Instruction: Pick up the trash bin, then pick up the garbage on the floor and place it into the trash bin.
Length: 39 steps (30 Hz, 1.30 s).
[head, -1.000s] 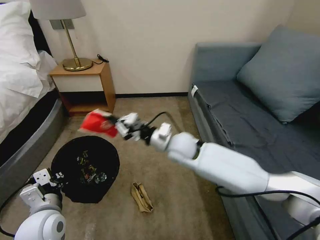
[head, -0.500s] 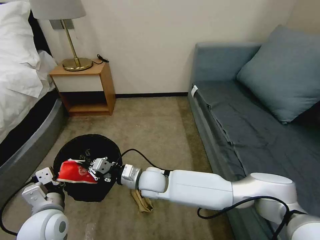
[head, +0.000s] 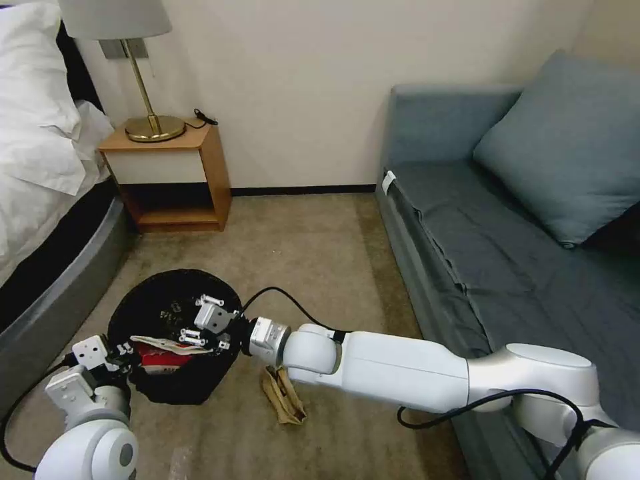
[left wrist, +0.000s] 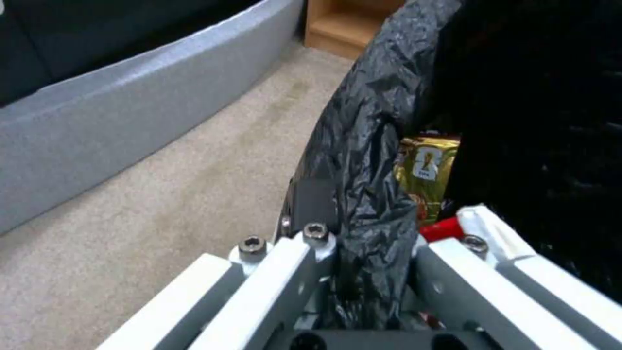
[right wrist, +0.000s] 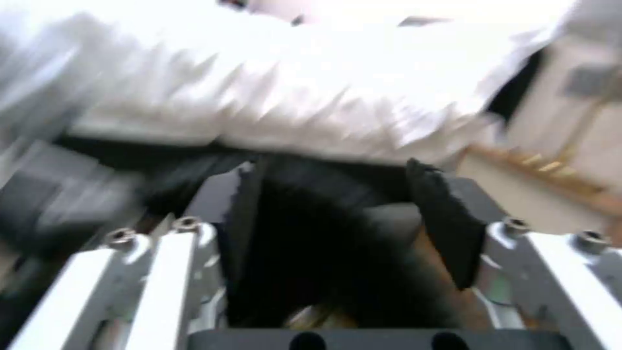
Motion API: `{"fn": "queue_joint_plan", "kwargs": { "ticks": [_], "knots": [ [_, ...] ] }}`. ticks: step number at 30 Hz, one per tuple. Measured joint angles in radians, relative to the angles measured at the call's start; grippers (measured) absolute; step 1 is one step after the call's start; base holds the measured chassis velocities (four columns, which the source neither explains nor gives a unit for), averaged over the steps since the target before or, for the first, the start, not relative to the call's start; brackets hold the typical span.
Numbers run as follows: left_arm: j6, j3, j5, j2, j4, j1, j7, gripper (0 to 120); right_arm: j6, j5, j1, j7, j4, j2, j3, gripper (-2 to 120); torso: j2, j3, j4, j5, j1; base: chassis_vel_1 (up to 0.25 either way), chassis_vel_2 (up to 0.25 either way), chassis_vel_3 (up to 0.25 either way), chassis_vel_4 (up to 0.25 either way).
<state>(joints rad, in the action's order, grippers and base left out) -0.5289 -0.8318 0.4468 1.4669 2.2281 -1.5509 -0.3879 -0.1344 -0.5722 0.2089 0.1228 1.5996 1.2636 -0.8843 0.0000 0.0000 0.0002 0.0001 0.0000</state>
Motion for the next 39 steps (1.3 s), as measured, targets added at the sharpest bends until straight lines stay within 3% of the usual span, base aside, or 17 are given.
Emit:
{"fn": "queue_joint_plan", "kwargs": {
  "ticks": [5, 8, 9, 10, 13, 15, 17, 26, 32, 39],
  "knots": [
    [0.000, -0.003, 0.001, -0.004, -0.005, 0.004, 0.000, 2, 0.084, -0.002, -0.014, 0.052, 0.061, -0.074, 0.164, 80, 0.000, 0.000, 0.0004, 0.0000, 0.000, 0.000, 0.000, 0.000, 0.000],
    [-0.001, -0.009, 0.005, -0.008, -0.001, 0.005, 0.000, 2, 0.223, -0.046, -0.009, 0.144, 0.100, -0.237, 0.269, 93, 0.000, 0.000, -0.0009, 0.0001, 0.000, 0.000, 0.000, 0.000, 0.000],
    [-0.001, -0.010, 0.005, -0.008, 0.001, 0.004, 0.000, 2, 0.271, -0.082, 0.006, 0.182, 0.119, -0.302, 0.279, 98, 0.000, 0.000, -0.0012, 0.0003, 0.000, 0.000, 0.000, 0.000, 0.000],
    [-0.001, -0.010, 0.005, -0.008, 0.001, 0.004, 0.000, 2, 0.271, -0.082, 0.006, 0.182, 0.119, -0.302, 0.279, 98, 0.000, 0.000, -0.0012, 0.0003, 0.000, 0.000, 0.000, 0.000, 0.000],
    [-0.001, -0.012, 0.006, -0.008, 0.002, 0.001, 0.000, 2, 0.344, -0.168, 0.063, 0.231, 0.185, -0.414, 0.255, 100, 0.000, 0.000, -0.0007, 0.0001, 0.000, 0.000, 0.000, 0.000, 0.000],
    [-0.001, -0.013, 0.006, -0.008, 0.000, 0.000, 0.000, 2, 0.359, -0.191, 0.081, 0.239, 0.204, -0.434, 0.242, 100, 0.000, 0.000, -0.0003, 0.0003, 0.000, 0.000, 0.000, 0.000, 0.000],
    [0.000, -0.016, 0.006, -0.008, -0.003, -0.001, 0.000, 2, 0.423, -0.291, 0.138, 0.278, 0.254, -0.474, 0.194, 100, 0.000, 0.000, -0.0003, 0.0002, 0.000, 0.000, 0.000, 0.000, 0.000],
    [0.007, -0.016, 0.007, -0.004, -0.009, -0.001, 0.000, 2, 0.590, -0.642, 0.157, 0.450, 0.295, -0.411, 0.026, 100, 0.000, 0.000, 0.0001, -0.0002, 0.000, 0.000, 0.000, 0.000, 0.000],
    [0.011, -0.024, 0.012, -0.006, -0.013, -0.001, 0.002, 2, 0.619, -0.716, 0.135, 0.484, 0.249, -0.353, -0.084, 100, 0.000, 0.000, -0.0001, -0.0003, 0.000, 0.000, 0.000, 0.000, 0.000],
    [0.012, -0.026, 0.015, -0.006, -0.016, 0.001, 0.003, 2, 0.621, -0.716, 0.125, 0.490, 0.150, -0.286, -0.199, 100, 0.000, 0.000, -0.0002, -0.0004, 0.000, 0.000, 0.000, 0.000, 0.000]
  ]
}}
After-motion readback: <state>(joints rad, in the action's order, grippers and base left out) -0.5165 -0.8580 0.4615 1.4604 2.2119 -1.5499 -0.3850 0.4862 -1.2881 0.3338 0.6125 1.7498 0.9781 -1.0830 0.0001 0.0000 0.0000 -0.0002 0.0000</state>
